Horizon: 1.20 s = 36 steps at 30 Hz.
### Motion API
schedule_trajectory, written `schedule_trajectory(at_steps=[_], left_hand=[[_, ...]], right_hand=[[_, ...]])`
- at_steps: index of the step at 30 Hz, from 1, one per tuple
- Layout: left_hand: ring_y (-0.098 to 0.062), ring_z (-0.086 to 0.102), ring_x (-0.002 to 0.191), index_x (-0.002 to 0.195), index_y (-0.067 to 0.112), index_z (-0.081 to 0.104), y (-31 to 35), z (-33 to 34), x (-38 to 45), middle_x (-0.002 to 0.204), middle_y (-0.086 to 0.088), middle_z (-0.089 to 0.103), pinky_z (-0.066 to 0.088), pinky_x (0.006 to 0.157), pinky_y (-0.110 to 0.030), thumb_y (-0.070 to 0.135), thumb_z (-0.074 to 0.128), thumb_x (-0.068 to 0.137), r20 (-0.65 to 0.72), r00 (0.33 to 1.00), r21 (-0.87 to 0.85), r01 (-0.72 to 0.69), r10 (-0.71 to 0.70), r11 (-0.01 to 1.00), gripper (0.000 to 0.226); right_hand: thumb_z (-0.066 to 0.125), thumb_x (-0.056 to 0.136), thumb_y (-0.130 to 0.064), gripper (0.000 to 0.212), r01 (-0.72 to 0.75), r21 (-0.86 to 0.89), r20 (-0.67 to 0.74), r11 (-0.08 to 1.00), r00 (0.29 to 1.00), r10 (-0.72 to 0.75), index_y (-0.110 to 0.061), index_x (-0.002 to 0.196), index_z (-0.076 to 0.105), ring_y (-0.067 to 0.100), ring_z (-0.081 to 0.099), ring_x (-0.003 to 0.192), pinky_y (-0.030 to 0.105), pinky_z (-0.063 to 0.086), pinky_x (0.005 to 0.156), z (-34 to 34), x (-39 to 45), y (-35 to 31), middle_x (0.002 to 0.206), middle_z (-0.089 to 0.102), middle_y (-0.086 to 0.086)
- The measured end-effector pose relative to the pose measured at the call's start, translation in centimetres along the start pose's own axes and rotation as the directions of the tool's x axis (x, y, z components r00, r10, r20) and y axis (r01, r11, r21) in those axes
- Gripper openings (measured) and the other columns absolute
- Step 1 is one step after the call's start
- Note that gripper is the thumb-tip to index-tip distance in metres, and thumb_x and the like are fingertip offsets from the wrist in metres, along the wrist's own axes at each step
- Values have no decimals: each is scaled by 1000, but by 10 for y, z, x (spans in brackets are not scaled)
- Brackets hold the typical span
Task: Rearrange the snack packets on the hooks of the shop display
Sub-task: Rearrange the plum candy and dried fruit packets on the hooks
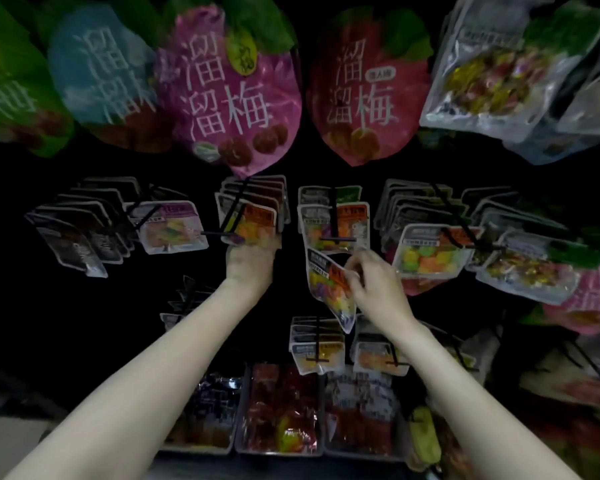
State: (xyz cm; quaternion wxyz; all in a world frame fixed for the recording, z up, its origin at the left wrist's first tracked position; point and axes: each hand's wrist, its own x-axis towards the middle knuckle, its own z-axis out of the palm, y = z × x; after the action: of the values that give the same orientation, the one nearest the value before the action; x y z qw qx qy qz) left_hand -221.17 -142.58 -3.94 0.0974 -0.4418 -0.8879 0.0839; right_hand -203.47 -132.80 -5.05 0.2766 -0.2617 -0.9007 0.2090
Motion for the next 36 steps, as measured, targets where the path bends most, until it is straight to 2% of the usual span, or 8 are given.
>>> schedule_trajectory(at_steps=[2,4,8,19,22,25,30,36], left_hand=[[-29,42,125,142,21,26,-12,4,-4,134,-10,47,38,93,-36,21,45,94,13,1000,-56,2,-1,998,51],[-32,21,137,145,19,16,-31,10,-16,149,-11,25,30,104,-39,26,46,94,-10,999,-30,-47,47,998,60],[-31,9,140,149,21,4,-71,18,-31,156,-2,6,28,107,-42,25,44,95,-65,981,-24,-183,182,983,67],[-25,9,142,150,17,6,-90,20,-31,156,1,11,22,109,-42,19,44,95,-110,946,-184,-321,305,929,67],[-28,23,138,143,14,36,-99,29,-29,148,-6,35,30,108,-48,10,52,89,-238,893,-327,-444,382,834,56],[-22,32,134,137,14,45,-99,31,-33,143,-4,40,27,110,-36,11,50,92,-307,925,-611,-371,223,699,46],[-12,56,102,111,9,58,-92,14,-34,107,-1,61,40,84,-20,19,49,95,-169,985,-970,-159,-36,183,21],[9,55,69,88,10,57,-95,4,-18,78,8,58,40,63,-3,11,60,89,-212,943,-977,-198,-258,78,3]], right_hand=[[49,94,-11,7,-48,11,-24,999,999,48,-10,92,55,15,53,81,22,33,62,6,0,-6,93,51,-2],[50,94,-12,6,-78,0,-34,997,996,78,-11,92,55,17,55,82,25,37,64,12,-4,-13,94,52,-2],[50,95,-17,6,-65,-29,-30,997,998,64,-12,95,54,18,56,85,31,43,67,24,-11,-30,94,52,-3],[49,95,-19,10,-64,-94,-5,994,998,63,-11,98,55,25,61,70,38,49,61,25,3,-51,78,63,4],[49,95,-22,10,-44,-103,26,994,999,47,-14,99,54,25,60,65,42,51,60,28,3,-53,76,65,7],[51,95,-24,9,36,-80,49,996,998,-32,-16,98,55,18,56,58,38,48,56,26,6,-57,73,64,3],[53,94,-20,7,79,146,-70,986,995,-70,-15,99,57,20,65,78,42,52,67,28,21,-80,88,68,1],[53,91,-3,18,100,201,-160,974,985,-68,-11,101,65,16,65,88,30,50,80,50,41,-105,96,70,-1]])
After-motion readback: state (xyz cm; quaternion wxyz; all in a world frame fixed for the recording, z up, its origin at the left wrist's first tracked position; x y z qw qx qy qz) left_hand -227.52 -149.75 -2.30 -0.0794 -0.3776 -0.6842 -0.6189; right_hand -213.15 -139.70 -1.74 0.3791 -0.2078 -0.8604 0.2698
